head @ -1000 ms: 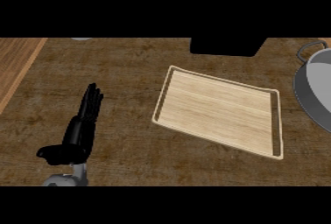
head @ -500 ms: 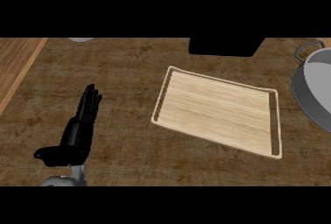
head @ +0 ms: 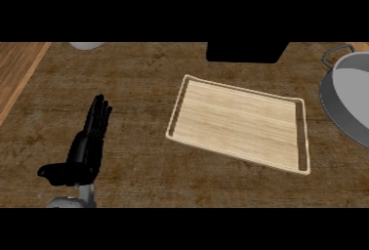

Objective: Pick the sweet potato from the tray and place it in the pot

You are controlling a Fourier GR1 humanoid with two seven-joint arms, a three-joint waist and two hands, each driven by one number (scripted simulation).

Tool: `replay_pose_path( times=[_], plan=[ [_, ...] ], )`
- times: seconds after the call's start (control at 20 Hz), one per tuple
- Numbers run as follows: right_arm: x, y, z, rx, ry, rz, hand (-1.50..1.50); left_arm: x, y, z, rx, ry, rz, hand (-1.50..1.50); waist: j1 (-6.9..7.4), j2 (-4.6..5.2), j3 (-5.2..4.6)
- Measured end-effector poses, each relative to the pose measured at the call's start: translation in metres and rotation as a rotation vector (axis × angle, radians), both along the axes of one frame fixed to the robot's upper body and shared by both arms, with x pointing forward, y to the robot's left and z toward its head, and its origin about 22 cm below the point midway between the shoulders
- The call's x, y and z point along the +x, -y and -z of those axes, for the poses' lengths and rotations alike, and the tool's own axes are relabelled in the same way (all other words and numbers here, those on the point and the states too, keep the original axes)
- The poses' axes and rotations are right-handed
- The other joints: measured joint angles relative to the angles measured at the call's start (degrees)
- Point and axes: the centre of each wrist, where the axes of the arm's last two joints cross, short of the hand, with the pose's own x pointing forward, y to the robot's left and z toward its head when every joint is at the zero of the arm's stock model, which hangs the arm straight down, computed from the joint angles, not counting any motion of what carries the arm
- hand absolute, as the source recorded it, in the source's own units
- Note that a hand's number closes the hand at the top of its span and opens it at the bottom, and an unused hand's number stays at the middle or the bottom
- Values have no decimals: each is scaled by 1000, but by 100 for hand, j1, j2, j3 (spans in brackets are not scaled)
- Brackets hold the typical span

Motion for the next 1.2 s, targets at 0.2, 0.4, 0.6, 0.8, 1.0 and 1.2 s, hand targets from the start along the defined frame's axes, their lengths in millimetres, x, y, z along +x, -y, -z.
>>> replay_pose_path(
  times=[0.2, 0.4, 0.6, 0.8, 1.0, 1.2],
  plan=[
    [-5, -5, 16, -43, 70, 34, -150, 1, -3, -2, 0, -2, -11, 0, -62, -23, -6],
    [-14, -10, 35, -89, 107, 51, -150, 1, -10, 4, 9, -8, -24, 0, -141, -50, -12],
    [-25, -17, 50, -143, 133, 47, -150, -4, -8, 2, 0, -16, -32, 0, -192, -81, -19],
    [-44, -18, 56, -178, 169, 59, -150, -4, -14, 4, 9, -22, -42, 0, -248, -101, -28],
    [-63, -22, 65, -187, 181, 69, -150, -3, -16, 7, 7, -20, -41, 0, -249, -99, -31],
    [-84, -30, 66, -228, 209, 105, -150, -5, -18, 8, 6, -20, -44, 0, -263, -104, -35]
  ],
)
